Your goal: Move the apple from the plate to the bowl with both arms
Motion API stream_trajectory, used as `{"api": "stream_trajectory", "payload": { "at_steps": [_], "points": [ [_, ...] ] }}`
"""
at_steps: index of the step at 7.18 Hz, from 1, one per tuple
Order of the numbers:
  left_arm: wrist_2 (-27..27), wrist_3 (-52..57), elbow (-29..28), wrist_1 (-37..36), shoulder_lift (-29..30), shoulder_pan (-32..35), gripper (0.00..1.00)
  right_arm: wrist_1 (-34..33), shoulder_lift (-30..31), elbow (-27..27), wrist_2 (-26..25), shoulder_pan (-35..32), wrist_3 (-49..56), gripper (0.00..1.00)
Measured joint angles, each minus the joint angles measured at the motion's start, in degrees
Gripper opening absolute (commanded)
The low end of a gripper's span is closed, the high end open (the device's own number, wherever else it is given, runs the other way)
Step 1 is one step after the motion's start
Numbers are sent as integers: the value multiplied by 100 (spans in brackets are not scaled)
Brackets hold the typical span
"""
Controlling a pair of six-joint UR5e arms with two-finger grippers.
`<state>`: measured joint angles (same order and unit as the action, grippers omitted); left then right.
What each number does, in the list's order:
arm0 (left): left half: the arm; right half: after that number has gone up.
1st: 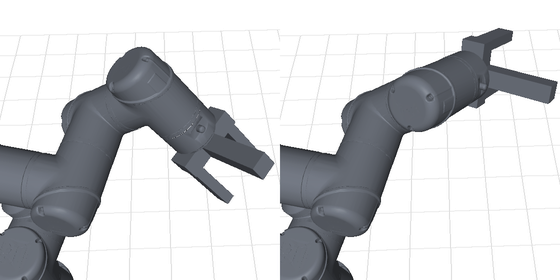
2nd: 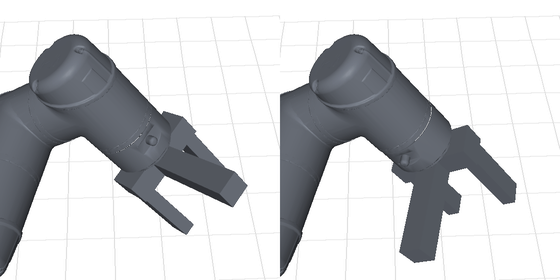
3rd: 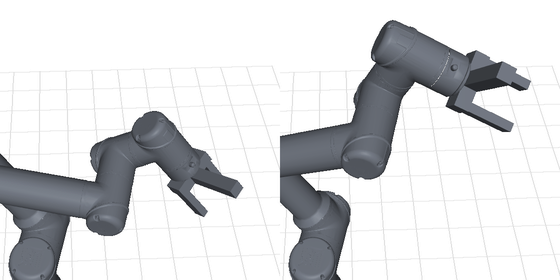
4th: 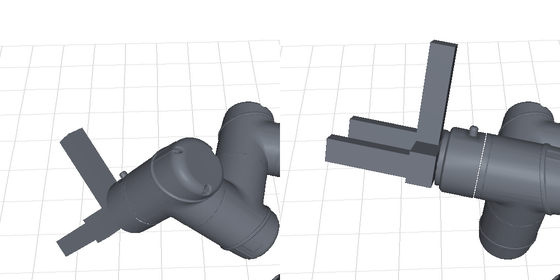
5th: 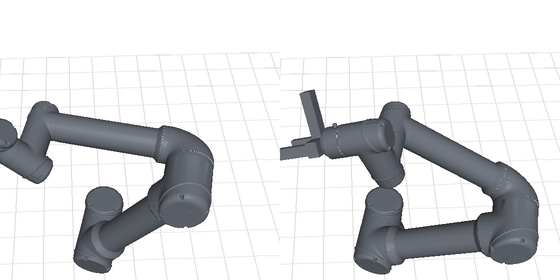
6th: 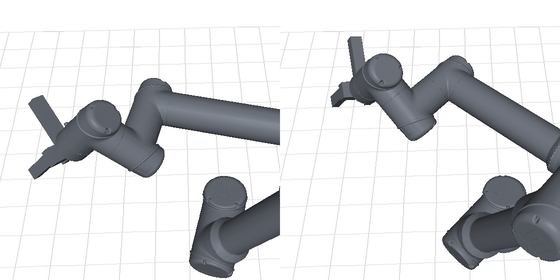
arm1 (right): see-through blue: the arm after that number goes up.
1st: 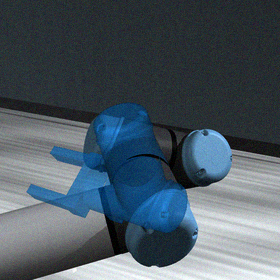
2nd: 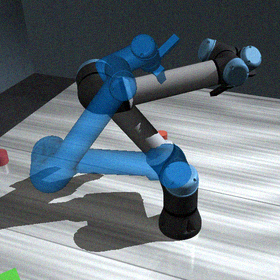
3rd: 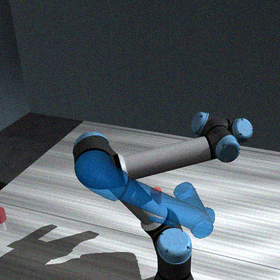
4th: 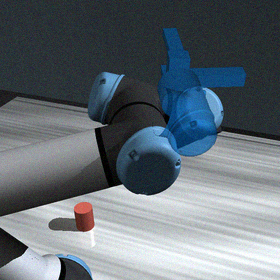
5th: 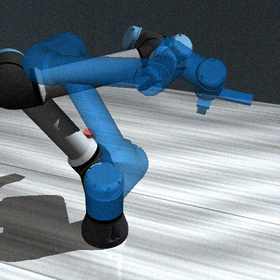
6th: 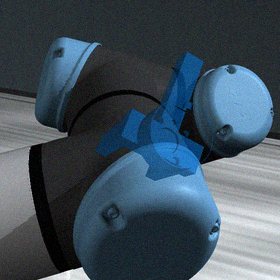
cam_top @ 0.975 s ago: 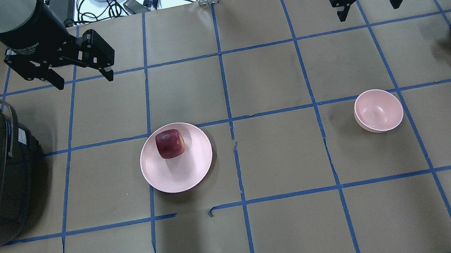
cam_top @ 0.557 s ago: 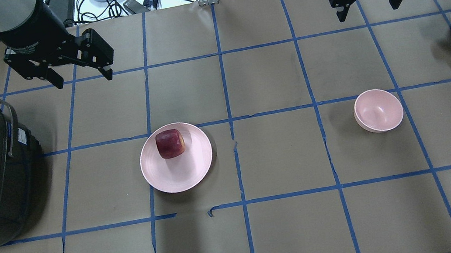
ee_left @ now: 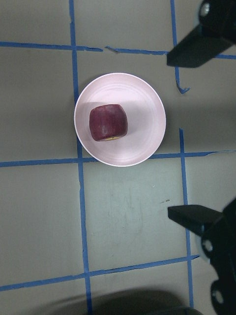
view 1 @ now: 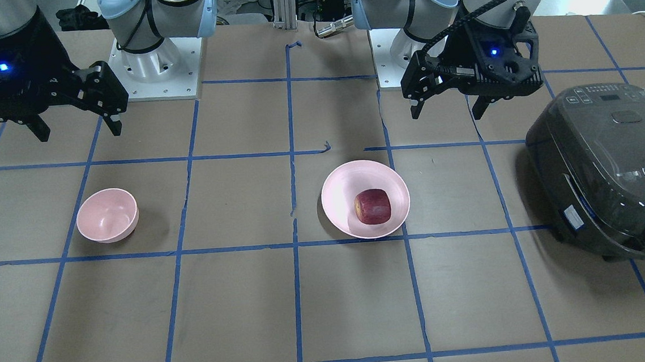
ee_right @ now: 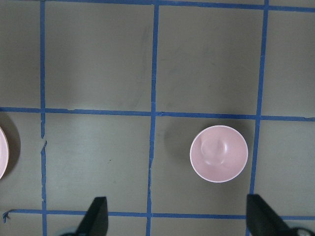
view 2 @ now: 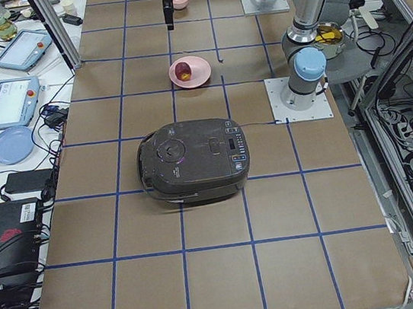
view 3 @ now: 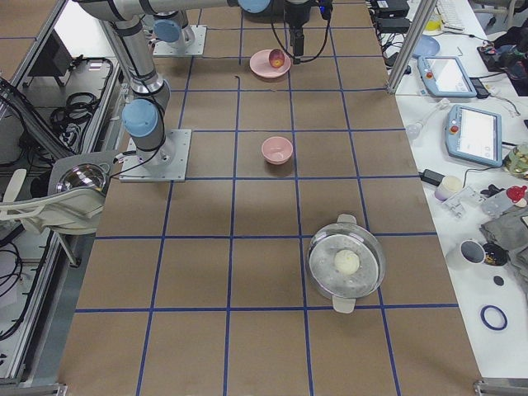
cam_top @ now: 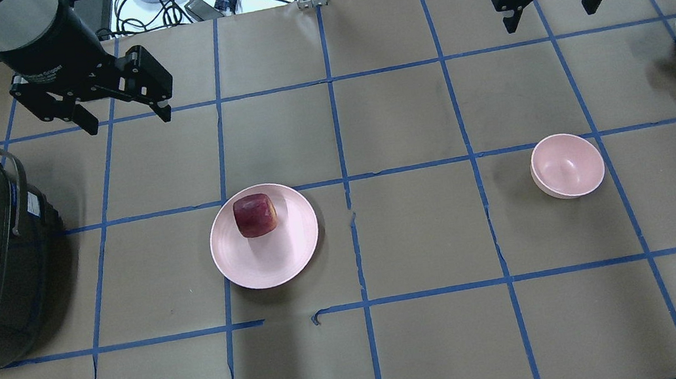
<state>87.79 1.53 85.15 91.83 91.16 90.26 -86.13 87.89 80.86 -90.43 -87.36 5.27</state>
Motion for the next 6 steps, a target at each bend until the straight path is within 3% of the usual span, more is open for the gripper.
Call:
{"api": "stream_trajectory", "payload": {
  "at_steps": [6],
  "points": [
    [-28, -271, 65, -260, 179, 6, 100, -6, -113, 6, -35, 141, 146, 100]
  ]
}}
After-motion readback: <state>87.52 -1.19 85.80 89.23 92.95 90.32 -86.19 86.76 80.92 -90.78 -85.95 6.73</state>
